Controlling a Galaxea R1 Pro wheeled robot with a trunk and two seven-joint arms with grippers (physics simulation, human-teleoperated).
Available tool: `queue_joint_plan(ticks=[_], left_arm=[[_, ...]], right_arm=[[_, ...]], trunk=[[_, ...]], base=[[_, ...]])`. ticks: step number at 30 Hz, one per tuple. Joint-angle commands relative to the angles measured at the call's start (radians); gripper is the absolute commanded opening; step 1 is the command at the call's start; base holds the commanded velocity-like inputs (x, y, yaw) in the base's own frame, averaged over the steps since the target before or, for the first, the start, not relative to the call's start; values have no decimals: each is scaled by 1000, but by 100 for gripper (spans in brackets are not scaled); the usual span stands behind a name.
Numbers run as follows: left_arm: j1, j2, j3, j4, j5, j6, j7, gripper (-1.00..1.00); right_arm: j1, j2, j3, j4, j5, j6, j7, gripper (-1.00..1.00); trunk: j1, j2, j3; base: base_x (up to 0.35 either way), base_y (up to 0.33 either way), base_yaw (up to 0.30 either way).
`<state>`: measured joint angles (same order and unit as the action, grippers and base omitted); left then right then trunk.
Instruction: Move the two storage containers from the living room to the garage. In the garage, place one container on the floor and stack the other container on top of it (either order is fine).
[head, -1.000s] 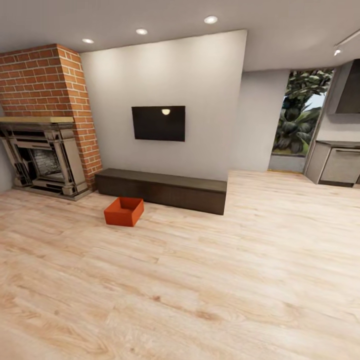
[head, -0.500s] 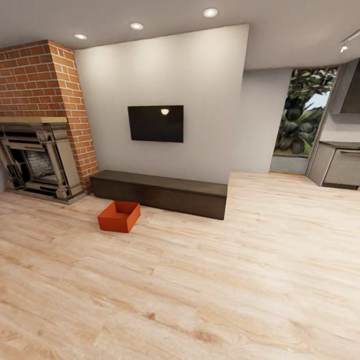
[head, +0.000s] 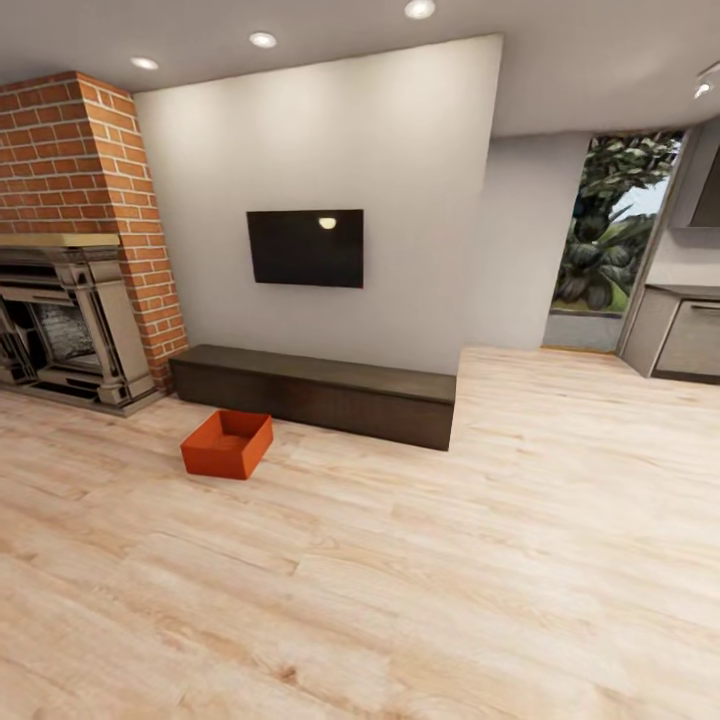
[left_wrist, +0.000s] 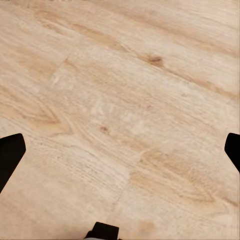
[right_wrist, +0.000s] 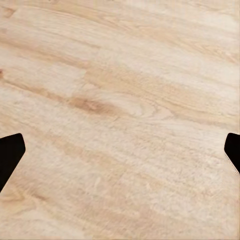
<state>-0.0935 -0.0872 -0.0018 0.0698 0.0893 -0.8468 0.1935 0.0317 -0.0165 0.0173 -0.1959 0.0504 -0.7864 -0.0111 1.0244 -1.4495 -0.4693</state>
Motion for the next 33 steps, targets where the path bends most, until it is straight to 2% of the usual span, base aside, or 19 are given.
queue_joint_plan(ticks=[1, 33], left_arm=[[-2, 0, -1, 4, 9, -6, -5, 100], [-2, 0, -1, 4, 9, -6, -5, 100]], right_arm=[[1, 0, 1, -2, 4, -1, -1, 100], [1, 0, 1, -2, 3, -1, -1, 100]], trunk=[[1, 0, -1], [1, 0, -1]], base=[[329, -75, 0], [329, -75, 0]])
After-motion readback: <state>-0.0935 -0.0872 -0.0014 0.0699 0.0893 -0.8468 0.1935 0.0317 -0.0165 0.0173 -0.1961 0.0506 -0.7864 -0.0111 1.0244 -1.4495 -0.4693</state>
